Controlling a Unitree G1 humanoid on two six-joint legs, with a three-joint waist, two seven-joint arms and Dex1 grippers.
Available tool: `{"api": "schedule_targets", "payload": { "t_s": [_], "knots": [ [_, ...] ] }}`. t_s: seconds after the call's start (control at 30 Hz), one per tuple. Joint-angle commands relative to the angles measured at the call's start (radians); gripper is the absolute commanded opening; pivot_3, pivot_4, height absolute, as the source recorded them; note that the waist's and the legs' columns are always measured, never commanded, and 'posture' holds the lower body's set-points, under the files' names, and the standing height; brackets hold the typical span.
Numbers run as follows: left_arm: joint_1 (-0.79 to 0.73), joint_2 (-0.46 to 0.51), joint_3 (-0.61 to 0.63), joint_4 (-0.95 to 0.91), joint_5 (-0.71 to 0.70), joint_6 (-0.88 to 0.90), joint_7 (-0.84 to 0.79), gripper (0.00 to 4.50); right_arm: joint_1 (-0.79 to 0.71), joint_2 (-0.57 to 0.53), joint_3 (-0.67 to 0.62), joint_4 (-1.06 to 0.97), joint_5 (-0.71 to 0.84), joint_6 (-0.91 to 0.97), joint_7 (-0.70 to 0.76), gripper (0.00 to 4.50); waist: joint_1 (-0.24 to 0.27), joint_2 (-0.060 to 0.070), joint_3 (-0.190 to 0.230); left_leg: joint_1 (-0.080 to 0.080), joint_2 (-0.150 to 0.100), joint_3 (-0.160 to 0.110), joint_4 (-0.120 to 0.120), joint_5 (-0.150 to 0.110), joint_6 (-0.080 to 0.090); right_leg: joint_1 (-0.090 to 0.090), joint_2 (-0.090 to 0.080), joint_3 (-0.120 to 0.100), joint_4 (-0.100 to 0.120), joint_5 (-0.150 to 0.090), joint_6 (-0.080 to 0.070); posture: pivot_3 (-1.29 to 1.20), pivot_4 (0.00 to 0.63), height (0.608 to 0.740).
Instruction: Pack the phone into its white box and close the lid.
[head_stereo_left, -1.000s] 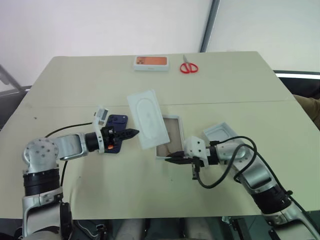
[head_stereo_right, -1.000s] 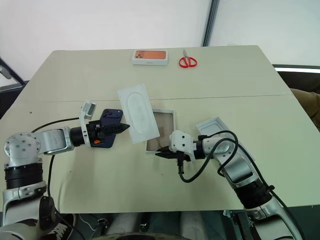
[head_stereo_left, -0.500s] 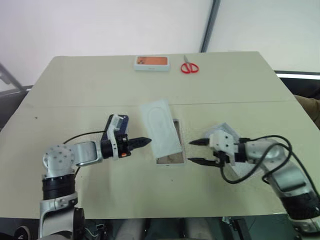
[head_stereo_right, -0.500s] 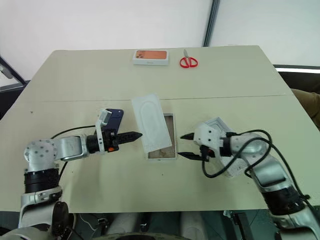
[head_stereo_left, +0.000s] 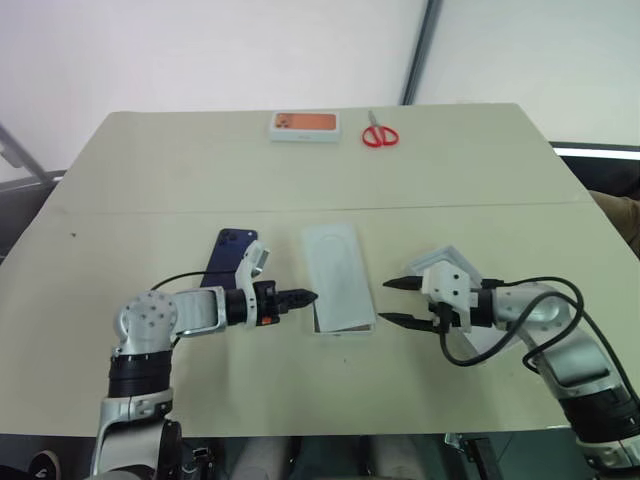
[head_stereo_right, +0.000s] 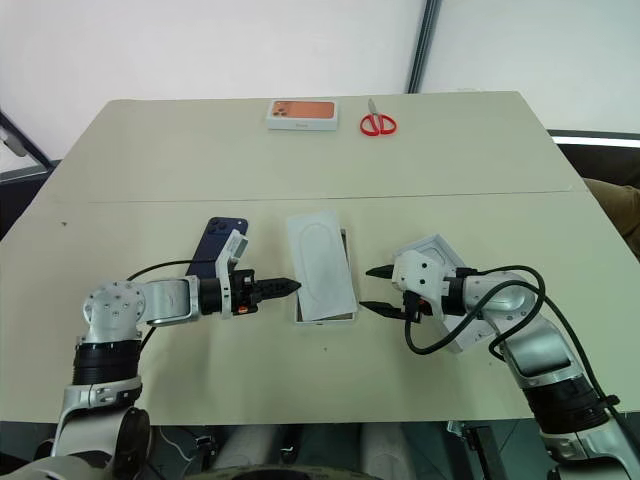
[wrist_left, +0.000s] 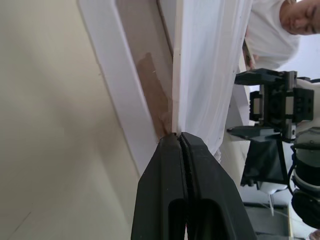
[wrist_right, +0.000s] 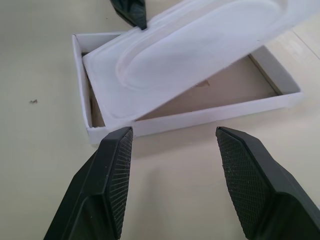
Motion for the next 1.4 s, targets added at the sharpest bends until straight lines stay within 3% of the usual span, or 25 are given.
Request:
{"api": "schedule_targets", "payload": {
  "t_s": [0.03, 0.23, 0.27, 0.5, 0.63, 0.9, 0.97, 1.07, 1.2, 1.27, 1.4],
  "knots": [
    [-0.024, 0.01, -0.002, -0.007, 0.005, 0.005, -0.025, 1.32, -0.018, 0.008, -0.006, -0.011, -0.001, -0.021, -0.014, 2.82, -0.002, 0.0, 0.0, 0.0, 0.0, 0.0, 0.0, 0.0, 0.0, 0.0, 0.0, 0.0, 0.0, 0.0, 0.0, 0.0, 0.15, 0.74],
    [-0.022, 0.03, -0.01, -0.027, 0.011, 0.026, -0.051, 4.34, -0.022, 0.013, -0.001, -0.006, -0.002, -0.025, -0.022, 2.82, -0.002, 0.0, 0.0, 0.0, 0.0, 0.0, 0.0, 0.0, 0.0, 0.0, 0.0, 0.0, 0.0, 0.0, 0.0, 0.0, 0.15, 0.74],
    [-0.022, 0.031, -0.008, -0.027, 0.009, 0.029, -0.055, 4.43, -0.023, 0.013, -0.001, -0.005, -0.002, -0.026, -0.022, 2.82, -0.002, 0.0, 0.0, 0.0, 0.0, 0.0, 0.0, 0.0, 0.0, 0.001, 0.0, 0.0, 0.0, 0.0, 0.0, 0.0, 0.15, 0.74],
    [-0.014, 0.116, -0.013, -0.108, 0.049, -0.072, -0.162, 4.43, -0.096, 0.054, -0.045, -0.012, 0.089, 0.028, -0.025, 2.82, -0.006, 0.0, 0.0, 0.0, 0.001, 0.0, -0.001, 0.0, 0.0, -0.001, 0.001, 0.0, 0.0, 0.0, 0.0, 0.0, 0.15, 0.74],
    [-0.01, 0.147, -0.017, -0.106, 0.092, -0.147, -0.214, 4.43, -0.099, 0.022, -0.019, 0.037, 0.022, -0.024, -0.018, 2.82, 0.001, 0.0, 0.0, 0.0, 0.0, 0.0, -0.001, 0.001, -0.001, 0.0, 0.0, 0.0, -0.001, 0.0, 0.0, 0.0, 0.15, 0.74],
    [0.027, 0.162, -0.021, -0.154, 0.091, -0.175, -0.272, 4.43, -0.168, 0.073, -0.027, 0.087, 0.005, -0.073, -0.063, 2.82, -0.009, 0.0, 0.0, 0.0, 0.0, 0.0, -0.001, 0.0, 0.0, -0.001, 0.0, 0.0, -0.001, 0.0, 0.0, 0.0, 0.15, 0.74],
    [0.076, 0.192, -0.025, -0.211, 0.177, -0.328, -0.345, 4.43, -0.202, 0.114, -0.01, 0.065, 0.015, -0.059, -0.085, 2.82, -0.014, 0.0, 0.0, 0.0, 0.001, 0.0, -0.002, 0.0, 0.0, -0.001, 0.001, 0.0, 0.0, 0.0, 0.0, 0.0, 0.15, 0.74],
    [0.117, 0.235, -0.011, -0.212, 0.232, -0.451, -0.431, 4.5, -0.229, 0.175, 0.015, 0.055, 0.005, -0.043, -0.121, 1.97, -0.01, 0.0, 0.0, 0.0, 0.002, 0.001, -0.003, 0.002, -0.004, -0.002, 0.001, 0.001, -0.001, 0.0, 0.0, 0.0, 0.15, 0.74],
    [0.148, 0.269, 0.005, -0.185, 0.275, -0.576, -0.523, 4.5, -0.257, 0.241, 0.104, 0.114, -0.118, -0.125, -0.182, 0.05, -0.002, 0.0, 0.0, 0.0, 0.001, 0.0, -0.002, 0.001, -0.002, -0.001, 0.0, 0.001, -0.002, 0.0, -0.001, 0.0, 0.15, 0.74],
    [0.175, 0.235, 0.04, -0.182, 0.301, -0.712, -0.576, 4.5, -0.279, 0.257, 0.158, 0.167, -0.203, -0.165, -0.213, 0.05, -0.003, 0.0, 0.0, 0.0, 0.0, 0.0, -0.002, 0.0, 0.0, -0.001, 0.0, 0.0, -0.002, 0.0, -0.001, 0.0, 0.15, 0.74],
    [0.205, 0.229, 0.069, -0.168, 0.317, -0.788, -0.593, 4.5, -0.33, 0.269, 0.25, 0.263, -0.339, -0.217, -0.252, 0.05, -0.007, 0.0, 0.0, 0.0, 0.0, 0.0, -0.003, 0.002, -0.003, -0.001, 0.0, 0.0, -0.002, 0.0, -0.001, 0.0, 0.15, 0.74]
  ]
}}
